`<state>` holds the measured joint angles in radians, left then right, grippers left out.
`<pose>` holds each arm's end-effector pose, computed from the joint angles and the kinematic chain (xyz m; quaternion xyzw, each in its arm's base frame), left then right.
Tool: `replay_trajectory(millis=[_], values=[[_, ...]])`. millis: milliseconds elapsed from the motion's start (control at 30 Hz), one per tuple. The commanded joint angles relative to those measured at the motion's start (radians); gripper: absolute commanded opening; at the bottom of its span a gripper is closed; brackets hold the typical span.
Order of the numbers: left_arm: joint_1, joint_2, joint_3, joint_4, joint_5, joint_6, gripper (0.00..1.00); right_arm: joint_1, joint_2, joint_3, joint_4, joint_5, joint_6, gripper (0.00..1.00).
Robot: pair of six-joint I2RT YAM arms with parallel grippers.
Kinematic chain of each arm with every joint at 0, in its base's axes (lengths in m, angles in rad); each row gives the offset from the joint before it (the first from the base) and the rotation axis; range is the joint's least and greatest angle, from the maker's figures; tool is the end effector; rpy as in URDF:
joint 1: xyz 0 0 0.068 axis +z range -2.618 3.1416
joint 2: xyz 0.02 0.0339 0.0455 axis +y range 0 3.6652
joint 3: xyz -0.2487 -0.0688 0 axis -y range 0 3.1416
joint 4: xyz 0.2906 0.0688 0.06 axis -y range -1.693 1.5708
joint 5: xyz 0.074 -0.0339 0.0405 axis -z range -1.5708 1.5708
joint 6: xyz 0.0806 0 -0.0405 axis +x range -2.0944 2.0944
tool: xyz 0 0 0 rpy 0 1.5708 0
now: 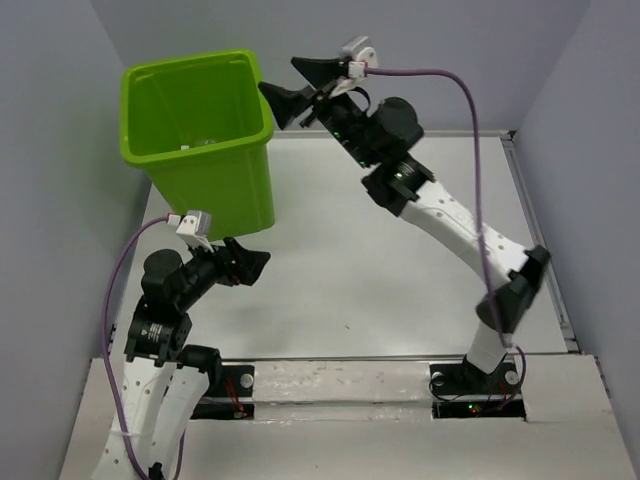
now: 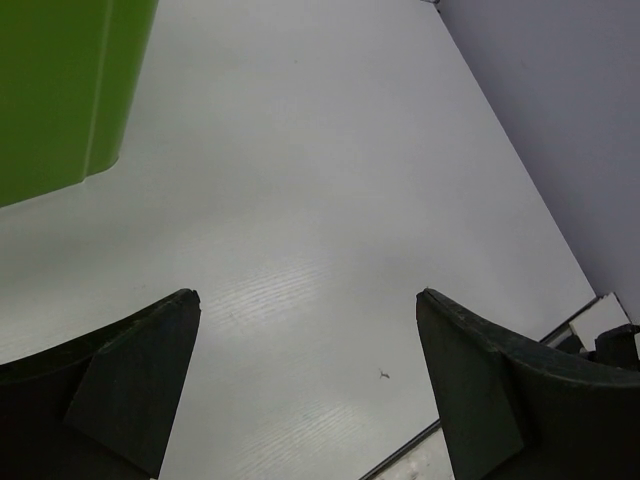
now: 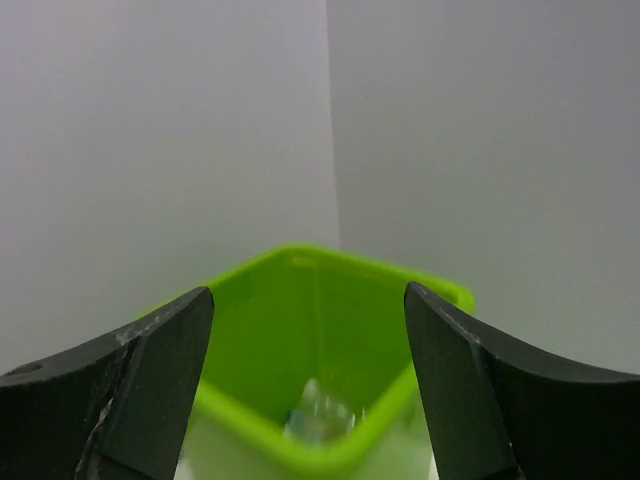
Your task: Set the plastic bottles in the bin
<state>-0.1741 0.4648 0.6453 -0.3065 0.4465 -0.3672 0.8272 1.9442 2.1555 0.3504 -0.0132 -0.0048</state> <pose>0.2090 -0.0721 0.3177 0.0752 0.7423 -0.3324 0.5769 0.3466 0.3784 0.5470 -0.2006 0.4398 0.3528 0.8011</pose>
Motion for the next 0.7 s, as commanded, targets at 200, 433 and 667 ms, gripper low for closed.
replay_trajectory(millis=[200, 433, 667], values=[[0.004, -0.046, 0.054, 0.185, 0.118, -0.051, 0.99, 0.007, -1.048, -1.29, -0.039, 0.197, 0.273, 0.0], [0.004, -0.049, 0.037, 0.265, 0.126, -0.127, 0.99, 0.007, -1.502, -1.633, -0.385, 0.263, 0.475, 0.34], [0.004, -0.075, -0.016, 0.299, 0.115, -0.162, 0.99, 0.007, -1.634, -1.697, -0.488, 0.271, 0.51, 0.94]])
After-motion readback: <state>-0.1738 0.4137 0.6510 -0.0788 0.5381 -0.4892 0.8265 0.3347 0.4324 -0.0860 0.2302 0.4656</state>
